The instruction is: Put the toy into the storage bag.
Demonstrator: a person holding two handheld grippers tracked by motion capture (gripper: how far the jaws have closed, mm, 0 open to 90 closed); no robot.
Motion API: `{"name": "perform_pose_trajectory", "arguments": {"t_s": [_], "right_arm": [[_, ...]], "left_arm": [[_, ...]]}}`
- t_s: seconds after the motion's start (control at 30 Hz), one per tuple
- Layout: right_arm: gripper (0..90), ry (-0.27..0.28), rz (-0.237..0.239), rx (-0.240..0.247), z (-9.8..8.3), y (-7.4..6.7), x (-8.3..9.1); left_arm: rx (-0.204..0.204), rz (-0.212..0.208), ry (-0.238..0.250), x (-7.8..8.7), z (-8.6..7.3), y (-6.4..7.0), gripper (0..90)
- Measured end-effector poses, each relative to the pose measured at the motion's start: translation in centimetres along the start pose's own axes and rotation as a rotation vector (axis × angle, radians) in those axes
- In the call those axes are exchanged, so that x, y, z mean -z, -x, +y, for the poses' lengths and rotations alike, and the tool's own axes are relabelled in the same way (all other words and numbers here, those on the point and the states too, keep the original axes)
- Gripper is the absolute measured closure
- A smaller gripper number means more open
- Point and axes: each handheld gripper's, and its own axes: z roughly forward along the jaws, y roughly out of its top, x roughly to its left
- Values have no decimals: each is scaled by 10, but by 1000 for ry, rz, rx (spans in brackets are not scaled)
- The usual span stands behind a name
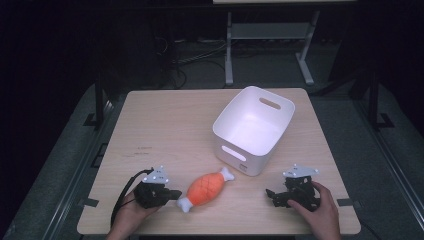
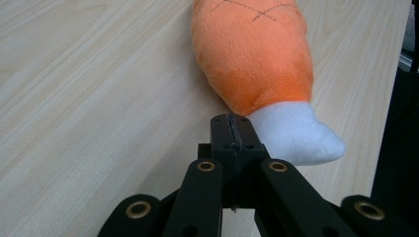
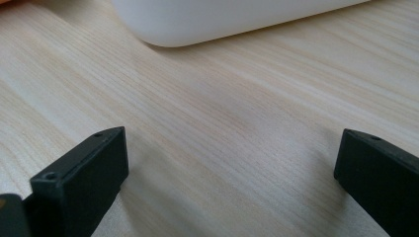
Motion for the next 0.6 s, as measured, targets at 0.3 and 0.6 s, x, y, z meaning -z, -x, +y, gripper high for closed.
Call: {"name": "perform_pose_trajectory", "arguments": {"t_s": [0.3,0.6], "right_arm": [[0,0,0,0,0,0,0],[0,0,0,-1,0,0,0]], "left_arm": [[19,70,11,11,10,-2,688],[74,92,8,13,23,-7,320]]}}
